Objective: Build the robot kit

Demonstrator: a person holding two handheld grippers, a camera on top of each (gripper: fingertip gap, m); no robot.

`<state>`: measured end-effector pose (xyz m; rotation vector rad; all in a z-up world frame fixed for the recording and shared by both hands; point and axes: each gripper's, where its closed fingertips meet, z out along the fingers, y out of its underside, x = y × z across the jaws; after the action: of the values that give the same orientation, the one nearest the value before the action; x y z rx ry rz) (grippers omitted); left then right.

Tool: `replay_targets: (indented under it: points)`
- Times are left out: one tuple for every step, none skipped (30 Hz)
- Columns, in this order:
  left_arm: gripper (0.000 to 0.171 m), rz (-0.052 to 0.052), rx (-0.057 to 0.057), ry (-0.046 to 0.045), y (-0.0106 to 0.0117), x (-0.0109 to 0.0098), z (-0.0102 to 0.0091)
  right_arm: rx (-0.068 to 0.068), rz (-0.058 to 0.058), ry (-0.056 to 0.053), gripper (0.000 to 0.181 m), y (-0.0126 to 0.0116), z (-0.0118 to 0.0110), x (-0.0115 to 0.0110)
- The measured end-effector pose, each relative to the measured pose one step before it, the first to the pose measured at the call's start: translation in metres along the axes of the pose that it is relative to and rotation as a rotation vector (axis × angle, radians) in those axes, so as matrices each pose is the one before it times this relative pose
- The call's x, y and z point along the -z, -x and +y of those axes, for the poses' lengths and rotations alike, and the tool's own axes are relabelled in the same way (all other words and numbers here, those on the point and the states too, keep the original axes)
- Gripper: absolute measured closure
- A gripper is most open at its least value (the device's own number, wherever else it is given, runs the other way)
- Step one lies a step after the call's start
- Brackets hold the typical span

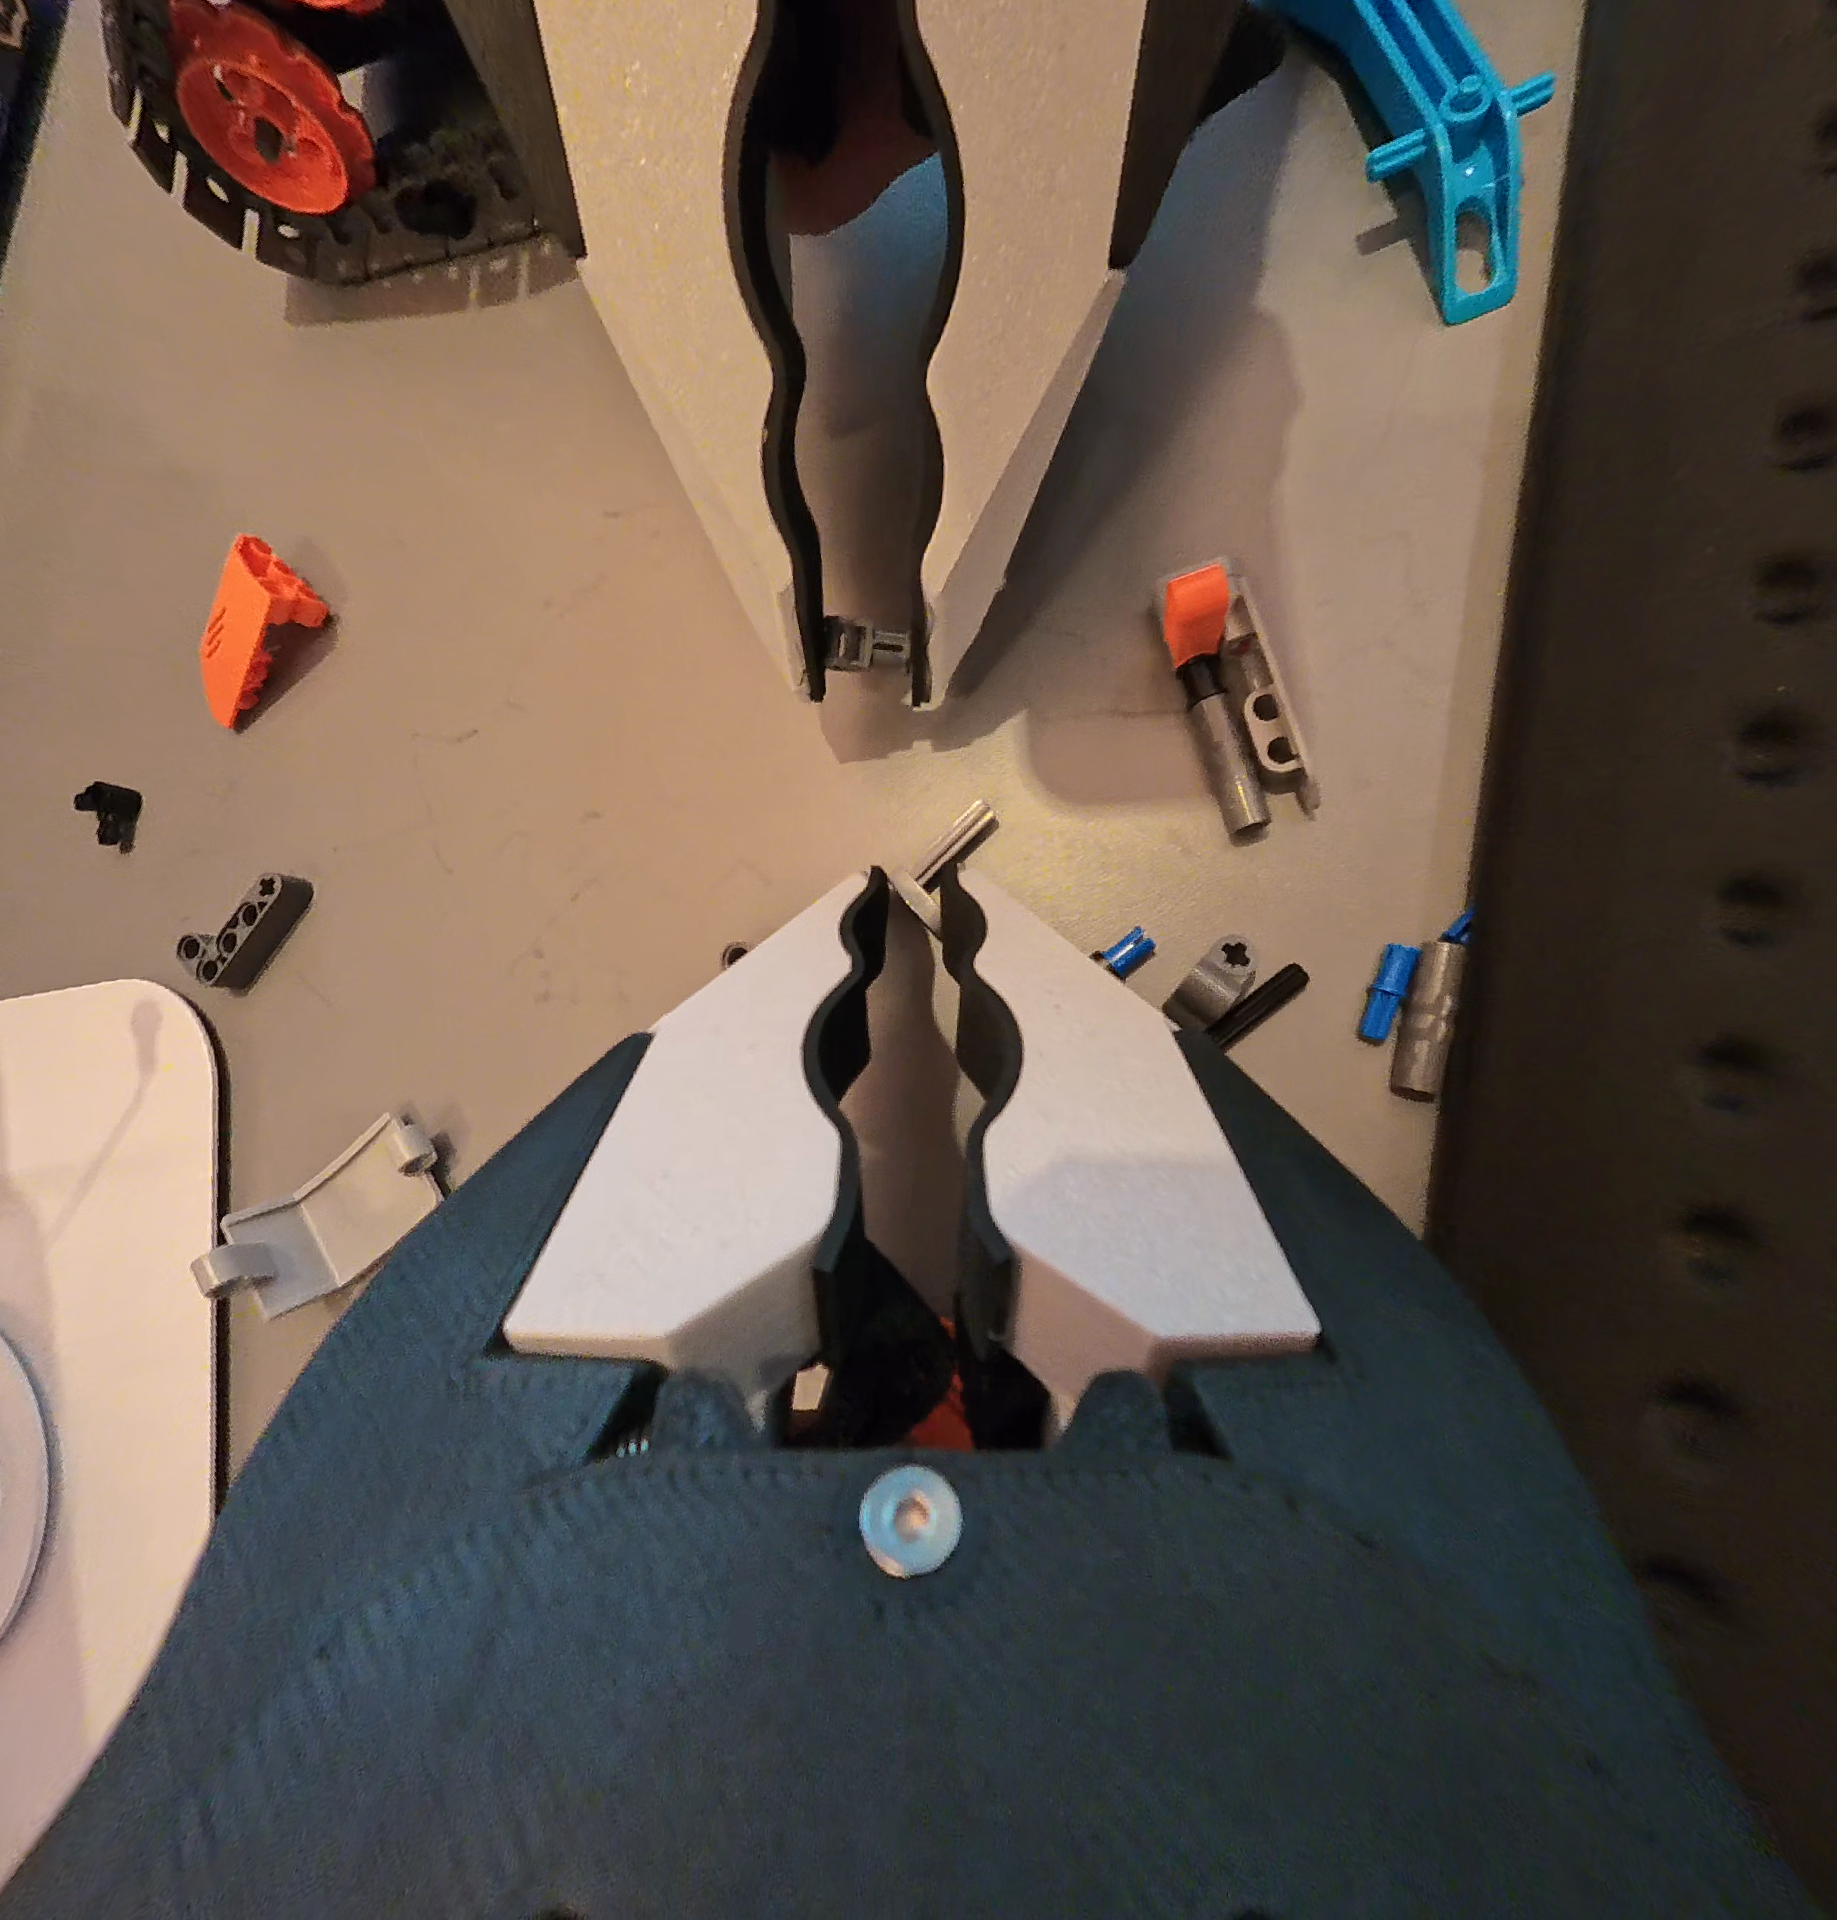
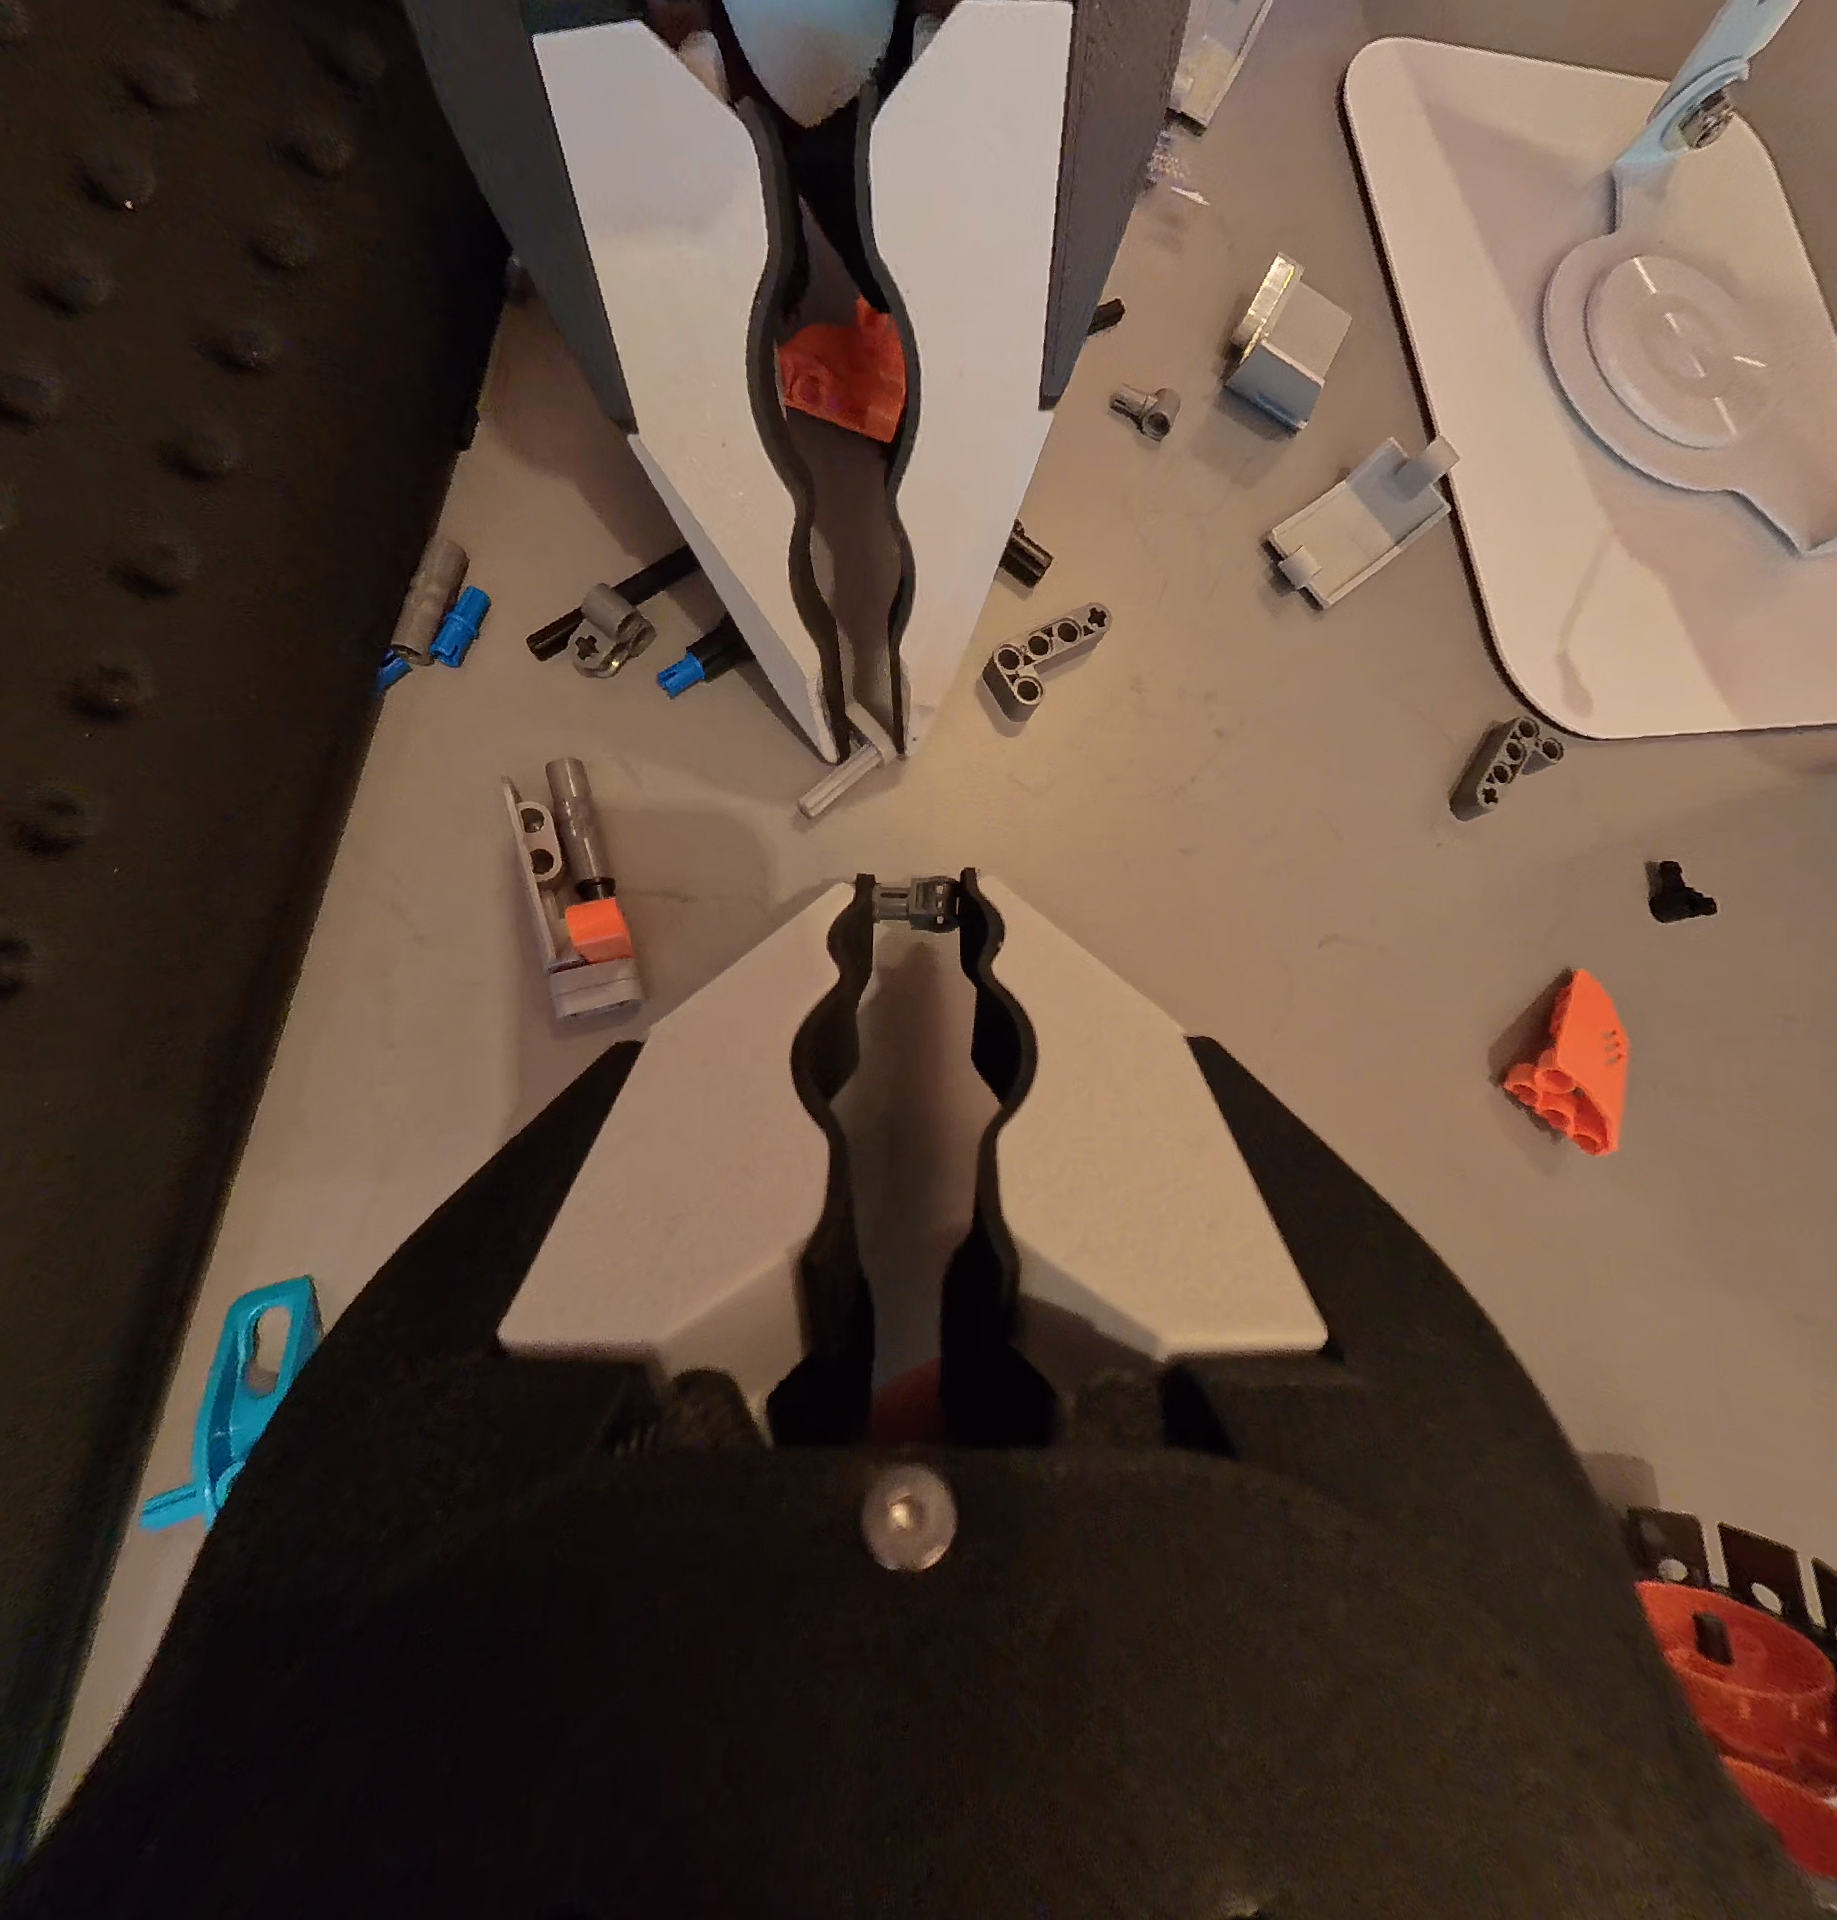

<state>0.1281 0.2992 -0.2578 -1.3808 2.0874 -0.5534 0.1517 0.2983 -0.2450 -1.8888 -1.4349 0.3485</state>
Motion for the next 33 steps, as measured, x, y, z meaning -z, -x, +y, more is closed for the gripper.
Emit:
replay_targets:
  points:
    - [0.163, -0.0076, 0.0011, 0.00039, 0.00093, 0.00022, 0.00043, 0.0004, 0.0006, -0.0004, 0.168, -0.00007, -0.00003, 0.00014]
    - [0.163, -0.0110, 0.0001, 0.00201, 0.00131, 0.00020, 0.00057, 0.0006, 0.0019, -0.0015, 0.168, -0.00033, -0.00019, 0.00019]
    - [0.163, -0.0064, 0.0014, -0.00041, 0.00069, 0.00010, 0.00021, -0.0003, 0.0020, -0.0025, 0.168, -0.00048, -0.00034, 0.00035]
    - [0.163, -0.0038, 0.0011, -0.00180, 0.00040, 0.00001, -0.00011, -0.0006, 0.0015, -0.0021, 0.168, -0.00039, -0.00029, 0.00037]
    - [0.163, -0.0055, -0.0007, -0.00148, 0.00051, 0.00011, -0.00024, 0.0004, 0.0025, -0.0020, 0.168, -0.00049, -0.00019, 0.00035]
    - [0.163, -0.0083, -0.0006, -0.00268, 0.00100, 0.00018, -0.00067, 0.0004, 0.0034, -0.0028, 0.168, -0.00068, -0.00037, 0.00049]
    - [0.163, -0.0077, 0.0013, -0.00522, 0.00120, 0.00051, -0.00121, -0.0012, 0.0015, -0.0023, 0.168, -0.00047, -0.00025, 0.00038]
    - [0.163, -0.0024, 0.0037, -0.00404, 0.00041, 0.00038, -0.00109, -0.0009, 0.0006, -0.0007, 0.168, -0.00026, -0.00004, 0.00023]
    - [0.163, -0.0041, 0.0021, -0.00386, 0.00059, 0.00045, -0.00091, 0.0002, 0.0008, 0.0000, 0.168, -0.00020, 0.00014, 0.00012]
    - [0.163, -0.0051, 0.0019, -0.00070, 0.00066, 0.00031, -0.00028, -0.0001, 0.0003, -0.0006, 0.168, -0.00007, -0.00001, 0.00002]
    - [0.163, -0.0069, 0.0017, 0.00001, 0.00088, 0.00022, -0.00006, -0.0005, -0.0002, -0.0007, 0.168, -0.00010, 0.00003, 0.00003]
    - [0.163, -0.0060, 0.0017, 0.00107, 0.00060, 0.00015, 0.00018, 0.0001, 0.0002, 0.0000, 0.168, -0.00003, 0.00000, 0.00000]
    - [0.163, -0.0060, 0.0010, 0.00079, 0.00057, 0.00027, 0.00011, 0.0004, 0.0006, 0.0001, 0.168, -0.00001, 0.00010, -0.00002]
    - [0.163, -0.0056, 0.0029, 0.00120, 0.00061, 0.00030, 0.00011, -0.0003, 0.0005, -0.0007, 0.168, -0.00020, -0.00010, 0.00004]
    - [0.163, -0.0060, 0.0033, -0.00087, 0.00067, 0.00037, -0.00024, -0.0009, 0.0002, -0.0007, 0.168, -0.00009, -0.00004, -0.00003]
    - [0.163, -0.0071, 0.0018, -0.00184, 0.00082, 0.00037, -0.00034, -0.0006, 0.0003, 0.0003, 0.168, -0.00011, 0.00018, -0.00002]
    - [0.163, -0.0062, 0.0032, -0.00119, 0.00090, 0.00047, -0.00021, -0.0006, 0.0000, 0.0003, 0.168, -0.00006, 0.00017, -0.00003]
    - [0.163, -0.0044, 0.0053, -0.00247, 0.00079, 0.00050, -0.00028, -0.0008, 0.0000, -0.0003, 0.168, -0.00005, 0.00009, -0.00007]
    - [0.163, -0.0024, 0.0054, -0.00161, 0.00055, 0.00041, 0.00000, -0.0001, 0.0008, 0.0002, 0.168, -0.00011, 0.00003, 0.00002]
    - [0.163, -0.0034, 0.0046, -0.00099, 0.00078, 0.00031, -0.00005, 0.0001, 0.0012, -0.0003, 0.168, -0.00018, -0.00004, -0.00002]
    - [0.163, -0.0030, 0.0028, -0.00185, 0.00051, 0.00034, -0.00008, -0.0009, 0.0002, -0.0015, 0.168, -0.00011, -0.00021, -0.00001]
    - [0.163, -0.0039, 0.0007, -0.00210, 0.00050, 0.00035, -0.00022, -0.0012, -0.0006, -0.0010, 0.168, -0.00005, -0.00010, -0.00009]
    - [0.163, -0.0026, -0.0002, -0.00226, 0.00024, 0.00042, -0.00037, -0.0006, -0.0003, 0.0005, 0.168, -0.00007, 0.00032, -0.00019]
    - [0.163, 0.0000, 0.0016, -0.00261, 0.00000, 0.00031, -0.00056, -0.0003, -0.0002, 0.0009, 0.168, -0.00005, 0.00039, -0.00029]
    - [0.163, -0.0006, 0.0021, -0.00173, 0.00003, 0.00030, -0.00037, -0.0004, -0.0003, 0.0004, 0.168, -0.00004, 0.00024, -0.00026]
    - [0.163, -0.0054, -0.0005, -0.00164, 0.00065, 0.00025, -0.00036, -0.0006, -0.0002, -0.0001, 0.168, 0.00000, 0.00004, -0.00012]
    - [0.163, -0.0044, -0.0014, 0.00025, 0.00048, 0.00039, -0.00013, -0.0004, 0.0001, -0.0005, 0.168, -0.00012, -0.00002, -0.00002]
    - [0.163, -0.0025, -0.0004, -0.00227, 0.00016, 0.00036, -0.00048, -0.0001, 0.0003, -0.0008, 0.168, -0.00007, -0.00004, 0.00000]
    - [0.163, -0.0025, 0.0026, -0.00339, 0.00040, 0.00017, -0.00070, 0.0003, 0.0011, -0.0012, 0.168, -0.00017, -0.00023, 0.00015]
    - [0.163, -0.0029, 0.0029, -0.00169, 0.00057, 0.00006, -0.00033, 0.0003, 0.0017, -0.0020, 0.168, -0.00030, -0.00033, 0.00023]
    - [0.163, -0.0033, 0.0005, -0.00242, 0.00066, 0.00024, -0.00027, -0.0006, 0.0012, -0.0021, 0.168, -0.00032, -0.00036, 0.00031]
    - [0.163, -0.0018, 0.0020, -0.00349, 0.00047, 0.00022, -0.00045, -0.0008, 0.0013, -0.0021, 0.168, -0.00039, -0.00030, 0.00020]
    - [0.163, -0.0002, 0.0031, -0.00317, 0.00020, 0.00009, -0.00055, -0.0001, 0.0020, -0.0015, 0.168, -0.00037, -0.00014, 0.00009]
